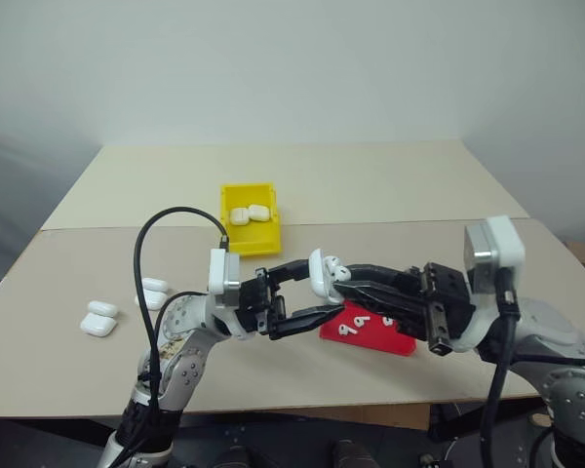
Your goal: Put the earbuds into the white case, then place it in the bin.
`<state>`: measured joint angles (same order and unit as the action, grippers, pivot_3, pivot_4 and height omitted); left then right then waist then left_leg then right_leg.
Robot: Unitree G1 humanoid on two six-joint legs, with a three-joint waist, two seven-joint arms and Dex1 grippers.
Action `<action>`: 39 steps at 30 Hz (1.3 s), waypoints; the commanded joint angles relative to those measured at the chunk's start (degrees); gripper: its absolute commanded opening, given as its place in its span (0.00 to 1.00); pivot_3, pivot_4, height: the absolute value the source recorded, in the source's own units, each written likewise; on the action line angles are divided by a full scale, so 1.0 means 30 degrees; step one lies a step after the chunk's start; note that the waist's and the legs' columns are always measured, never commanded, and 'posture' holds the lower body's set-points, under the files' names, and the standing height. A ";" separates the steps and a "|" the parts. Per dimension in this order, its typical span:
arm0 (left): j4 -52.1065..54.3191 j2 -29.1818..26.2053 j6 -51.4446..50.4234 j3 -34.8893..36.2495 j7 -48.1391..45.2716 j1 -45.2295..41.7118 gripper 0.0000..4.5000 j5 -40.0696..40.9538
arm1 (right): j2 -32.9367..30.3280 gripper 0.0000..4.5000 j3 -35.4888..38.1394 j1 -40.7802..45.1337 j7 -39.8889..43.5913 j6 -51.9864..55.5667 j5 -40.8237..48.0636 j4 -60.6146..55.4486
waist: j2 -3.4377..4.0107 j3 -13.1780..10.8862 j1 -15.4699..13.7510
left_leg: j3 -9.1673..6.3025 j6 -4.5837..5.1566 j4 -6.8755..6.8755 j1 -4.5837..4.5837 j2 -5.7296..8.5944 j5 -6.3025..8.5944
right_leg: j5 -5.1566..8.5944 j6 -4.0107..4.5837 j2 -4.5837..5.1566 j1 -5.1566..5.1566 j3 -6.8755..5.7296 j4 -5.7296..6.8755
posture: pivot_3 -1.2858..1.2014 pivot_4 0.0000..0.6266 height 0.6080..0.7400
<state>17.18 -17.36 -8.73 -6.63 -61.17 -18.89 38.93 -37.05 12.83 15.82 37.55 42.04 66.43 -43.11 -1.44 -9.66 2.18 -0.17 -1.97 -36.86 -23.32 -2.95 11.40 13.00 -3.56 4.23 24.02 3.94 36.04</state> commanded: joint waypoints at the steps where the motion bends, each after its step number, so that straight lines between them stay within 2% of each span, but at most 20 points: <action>1: 0.0620 0.0131 0.0321 0.0059 0.0037 0.0005 0.62 -0.0019 | -0.0242 0.22 -0.0026 0.0054 0.0321 -0.0850 -0.0158 -0.0431 | 0.0000 0.0000 0.0005 | 0.0000 0.0000 0.0000 0.0001 0.0000 0.0000 | 0.0000 0.0000 0.0000 0.0000 0.0000 0.0000 | 0.52 0.24 1.00; 9: 0.0644 0.0158 0.0290 0.0054 0.0056 0.0052 0.62 -0.0130 | -0.0480 0.82 -0.0526 0.0066 -0.0314 -0.0807 -0.0799 -0.0515 | -0.0001 -0.0001 0.0005 | 0.0000 0.0000 0.0000 0.0001 0.0000 0.0000 | 0.0001 0.0001 0.0000 0.0003 -0.0001 0.0000 | 0.52 0.24 1.00; 18: 0.0290 0.0031 0.0437 0.0235 -0.0045 -0.0001 0.62 -0.0276 | -0.2660 0.82 0.2421 -0.1006 0.2000 -0.0943 0.0478 0.0425 | -0.0007 -0.0004 -0.0237 | 0.0001 0.0001 -0.0001 -0.0007 0.0001 0.0001 | 0.0001 0.0001 0.0003 0.0001 -0.0002 -0.0011 | 0.52 0.24 1.00; 22: -0.0028 0.0080 0.0516 0.0199 -0.0165 -0.0170 0.62 -0.0416 | -0.4163 0.82 0.3491 0.0229 0.2346 -0.0813 0.0965 0.1521 | -0.0010 -0.0006 -0.0265 | 0.0005 0.0001 0.0000 0.0003 0.0001 0.0001 | 0.0001 0.0006 0.0003 -0.0004 -0.0001 -0.0010 | 0.52 0.24 1.00; 24: -0.0319 0.0140 0.0655 0.0142 -0.0309 -0.0306 0.62 -0.0566 | -0.4714 0.73 0.3300 0.1784 0.1746 -0.0511 0.1527 0.2159 | -0.0010 -0.0006 -0.0221 | 0.0013 0.0003 -0.0002 0.0007 0.0001 -0.0001 | 0.0027 0.0057 0.0003 -0.0001 0.0006 -0.0011 | 0.52 0.24 1.00; 27: -0.0796 0.0250 0.0872 0.0007 -0.0506 -0.0546 0.62 -0.0850 | -0.5392 0.54 0.1702 0.4999 0.0840 0.0391 0.1947 0.2819 | -0.0010 -0.0006 -0.0200 | 0.0009 0.0009 0.0000 0.0008 0.0000 -0.0004 | 0.0026 0.0059 -0.0001 0.0000 0.0006 -0.0009 | 0.52 0.24 1.00; 33: -0.1975 0.0603 0.1509 -0.0268 -0.0836 -0.1073 0.62 -0.1638 | -0.4778 0.05 -0.2759 0.9976 -0.0325 0.2635 0.0782 0.3797 | -0.0009 -0.0005 -0.0238 | 0.0007 0.0012 0.0004 -0.0031 0.0000 -0.0002 | 0.0009 0.0048 0.0003 0.0030 0.0002 -0.0018 | 0.52 0.24 1.00; 34: -0.2146 0.0695 0.1606 -0.0296 -0.0864 -0.1165 0.62 -0.1734 | -0.4521 0.01 -0.3279 1.0391 -0.0318 0.2788 0.0483 0.3893 | -0.0008 -0.0005 -0.0270 | 0.0008 0.0013 0.0005 -0.0035 0.0000 -0.0001 | -0.0010 0.0019 0.0004 0.0035 0.0003 -0.0019 | 0.52 0.24 1.00; 39: -0.2604 0.1047 0.1977 -0.0385 -0.0933 -0.1392 0.62 -0.2103 | -0.3653 0.01 -0.5064 1.1513 0.0124 0.3252 -0.0957 0.4005 | -0.0008 -0.0005 -0.0414 | 0.0007 0.0015 0.0004 -0.0060 0.0001 -0.0001 | -0.0022 0.0024 0.0007 0.0051 -0.0002 -0.0023 | 0.52 0.24 1.00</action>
<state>8.94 -14.68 -4.04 -7.80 -63.74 -22.12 32.79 -48.21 -2.30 48.89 37.52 51.35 65.01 -30.60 -1.46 -9.68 0.94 -0.15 -1.92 -36.85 -23.50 -2.94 11.40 12.92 -3.48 4.26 24.18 3.93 35.97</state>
